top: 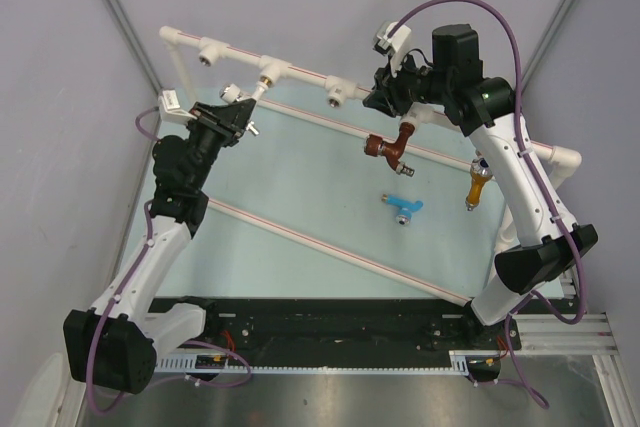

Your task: Install the water faucets

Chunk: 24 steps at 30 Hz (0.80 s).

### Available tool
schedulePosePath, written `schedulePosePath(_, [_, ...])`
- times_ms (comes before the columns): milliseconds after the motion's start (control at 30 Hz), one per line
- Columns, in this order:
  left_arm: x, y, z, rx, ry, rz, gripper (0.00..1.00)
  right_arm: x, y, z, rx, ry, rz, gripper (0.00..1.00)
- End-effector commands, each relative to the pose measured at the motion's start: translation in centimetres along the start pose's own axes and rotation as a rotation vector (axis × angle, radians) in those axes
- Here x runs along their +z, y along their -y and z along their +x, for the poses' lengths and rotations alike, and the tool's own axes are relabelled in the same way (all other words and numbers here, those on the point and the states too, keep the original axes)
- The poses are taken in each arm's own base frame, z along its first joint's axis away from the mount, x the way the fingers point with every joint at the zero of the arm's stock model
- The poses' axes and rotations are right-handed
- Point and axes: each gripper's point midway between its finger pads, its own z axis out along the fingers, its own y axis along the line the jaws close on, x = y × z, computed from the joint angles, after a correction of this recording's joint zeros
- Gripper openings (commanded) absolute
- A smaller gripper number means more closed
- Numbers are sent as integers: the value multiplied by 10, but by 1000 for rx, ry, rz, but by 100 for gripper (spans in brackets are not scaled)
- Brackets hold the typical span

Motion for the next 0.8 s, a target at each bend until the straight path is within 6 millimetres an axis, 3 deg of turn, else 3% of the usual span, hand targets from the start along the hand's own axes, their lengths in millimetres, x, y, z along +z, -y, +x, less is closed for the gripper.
schedulePosePath(0, [4, 17, -19, 10, 62, 30, 0, -14, -13, 13, 95, -60, 6, 0])
schedulePosePath(467, [5, 37, -34, 81, 88, 21, 0, -10, -19, 13, 77, -68, -8, 0])
schedulePosePath(767, [7, 34, -23, 64, 71, 26, 0, -8, -24, 12, 68, -72, -21, 0])
